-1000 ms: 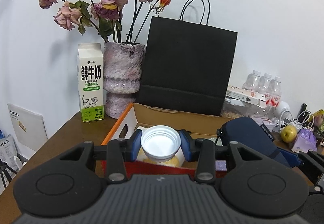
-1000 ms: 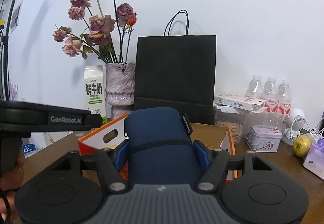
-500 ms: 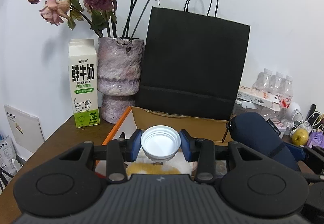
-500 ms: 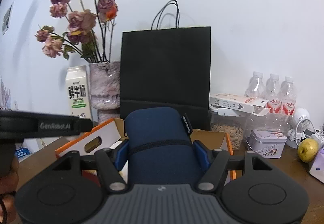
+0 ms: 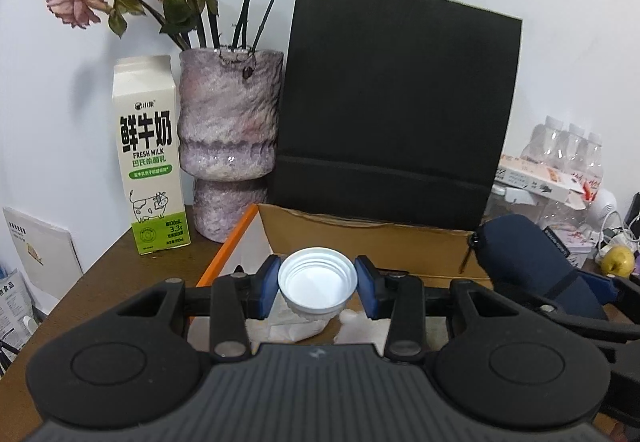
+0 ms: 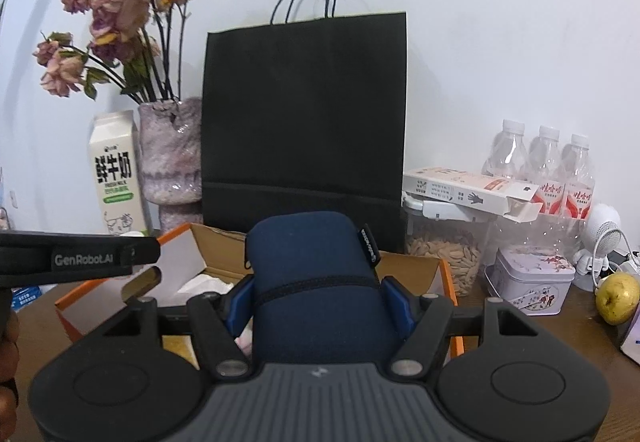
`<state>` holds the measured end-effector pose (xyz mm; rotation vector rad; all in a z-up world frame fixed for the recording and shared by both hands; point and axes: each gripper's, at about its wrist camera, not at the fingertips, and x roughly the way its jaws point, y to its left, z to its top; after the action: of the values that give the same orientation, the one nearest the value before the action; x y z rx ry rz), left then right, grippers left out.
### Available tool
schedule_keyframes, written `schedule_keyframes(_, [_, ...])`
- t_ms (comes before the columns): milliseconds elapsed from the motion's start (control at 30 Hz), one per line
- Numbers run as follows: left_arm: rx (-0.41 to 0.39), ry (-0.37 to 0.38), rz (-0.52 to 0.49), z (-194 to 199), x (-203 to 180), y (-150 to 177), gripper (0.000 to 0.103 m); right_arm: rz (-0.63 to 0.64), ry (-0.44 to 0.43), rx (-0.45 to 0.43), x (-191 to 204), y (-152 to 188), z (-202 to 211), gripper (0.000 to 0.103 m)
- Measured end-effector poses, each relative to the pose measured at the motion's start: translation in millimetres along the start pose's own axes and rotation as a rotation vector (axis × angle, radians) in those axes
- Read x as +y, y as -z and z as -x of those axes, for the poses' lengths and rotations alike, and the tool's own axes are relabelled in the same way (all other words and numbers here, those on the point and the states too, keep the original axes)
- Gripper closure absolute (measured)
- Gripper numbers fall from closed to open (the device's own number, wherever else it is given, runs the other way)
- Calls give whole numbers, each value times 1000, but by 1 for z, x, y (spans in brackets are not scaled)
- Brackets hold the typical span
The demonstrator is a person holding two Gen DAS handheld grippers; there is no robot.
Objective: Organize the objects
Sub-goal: 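Lower the cap and pouch into the red box and open both tools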
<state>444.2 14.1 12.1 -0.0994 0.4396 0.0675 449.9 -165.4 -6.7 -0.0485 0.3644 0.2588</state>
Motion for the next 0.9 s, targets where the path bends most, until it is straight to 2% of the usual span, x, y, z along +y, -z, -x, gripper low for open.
schedule_keyframes(300, [12, -11, -9, -15, 1, 4, 61, -11, -7, 38, -6, 5, -14, 37])
schedule_keyframes(333, [12, -13, -14, -16, 0, 5, 51, -10, -13, 41, -5, 5, -15, 36])
schedule_keyframes(367, [11, -13, -16, -16, 0, 5, 26, -10, -16, 46, -5, 6, -16, 36])
schedule_keyframes(400, [4, -15, -14, -16, 0, 6, 12, -11, -12, 40, -5, 6, -16, 36])
schedule_keyframes(433, [-21, -25, -11, -14, -1, 6, 0, -10, -4, 35, -5, 7, -15, 27])
schedule_keyframes(467, [-43, -37, -11, -11, -1, 6, 0, -10, 4, 30, -5, 6, -14, 18])
schedule_keyframes(500, [-48, -42, -12, -10, -1, 6, 0, -12, 8, 22, -5, 6, -13, 3])
schedule_keyframes(533, [-45, -36, -9, -10, -1, 6, 0, -15, 10, 10, -6, 6, -11, 0])
schedule_keyframes(900, [-33, -40, 7, -10, 2, 6, 0, -5, 12, 25, -5, 6, -11, 0])
